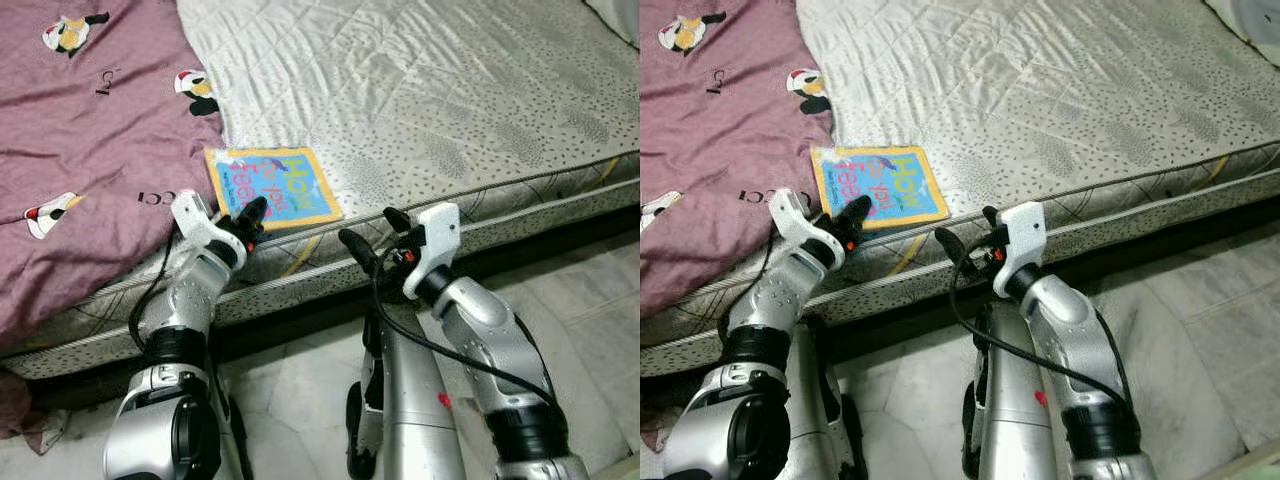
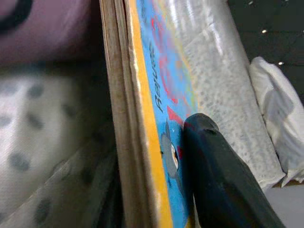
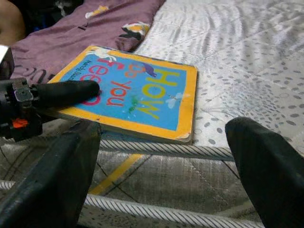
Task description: Clean up the room
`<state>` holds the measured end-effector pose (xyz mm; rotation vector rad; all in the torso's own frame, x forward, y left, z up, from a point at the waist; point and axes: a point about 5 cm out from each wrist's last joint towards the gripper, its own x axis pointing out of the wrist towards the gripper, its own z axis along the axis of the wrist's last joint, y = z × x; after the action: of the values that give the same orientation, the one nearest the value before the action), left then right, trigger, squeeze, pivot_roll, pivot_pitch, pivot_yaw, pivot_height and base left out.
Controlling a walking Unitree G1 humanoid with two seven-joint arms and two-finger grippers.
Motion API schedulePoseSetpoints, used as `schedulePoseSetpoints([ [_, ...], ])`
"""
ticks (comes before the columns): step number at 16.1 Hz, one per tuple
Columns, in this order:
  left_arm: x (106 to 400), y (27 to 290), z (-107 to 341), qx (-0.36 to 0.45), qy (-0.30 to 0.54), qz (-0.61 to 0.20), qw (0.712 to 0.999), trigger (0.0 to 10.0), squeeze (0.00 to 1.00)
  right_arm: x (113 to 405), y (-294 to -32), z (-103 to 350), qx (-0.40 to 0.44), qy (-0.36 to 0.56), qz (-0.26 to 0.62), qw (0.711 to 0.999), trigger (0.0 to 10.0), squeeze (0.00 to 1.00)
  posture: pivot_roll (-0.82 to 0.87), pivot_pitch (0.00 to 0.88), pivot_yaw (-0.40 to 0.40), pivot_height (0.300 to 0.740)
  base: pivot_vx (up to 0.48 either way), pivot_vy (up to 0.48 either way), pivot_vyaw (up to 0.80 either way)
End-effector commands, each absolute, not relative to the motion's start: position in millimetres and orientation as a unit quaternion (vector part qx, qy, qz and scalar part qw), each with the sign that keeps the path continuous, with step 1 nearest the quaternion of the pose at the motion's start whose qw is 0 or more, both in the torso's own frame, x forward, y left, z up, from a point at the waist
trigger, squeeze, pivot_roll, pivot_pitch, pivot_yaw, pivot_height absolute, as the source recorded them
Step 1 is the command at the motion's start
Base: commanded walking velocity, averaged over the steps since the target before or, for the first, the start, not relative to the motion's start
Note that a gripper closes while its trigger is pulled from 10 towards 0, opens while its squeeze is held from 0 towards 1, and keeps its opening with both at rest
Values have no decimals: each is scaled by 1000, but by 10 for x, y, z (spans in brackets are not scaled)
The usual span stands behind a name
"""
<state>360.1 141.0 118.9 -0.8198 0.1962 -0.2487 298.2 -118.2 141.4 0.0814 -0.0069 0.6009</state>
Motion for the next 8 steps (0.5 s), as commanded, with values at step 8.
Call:
schedulePoseSetpoints([
  [8, 3633, 1472, 1499, -307, 15, -133, 942, 0, 0, 3044, -1179, 1326, 30, -13, 261, 965, 10000, 0, -51, 88, 7, 469, 0, 0, 0],
])
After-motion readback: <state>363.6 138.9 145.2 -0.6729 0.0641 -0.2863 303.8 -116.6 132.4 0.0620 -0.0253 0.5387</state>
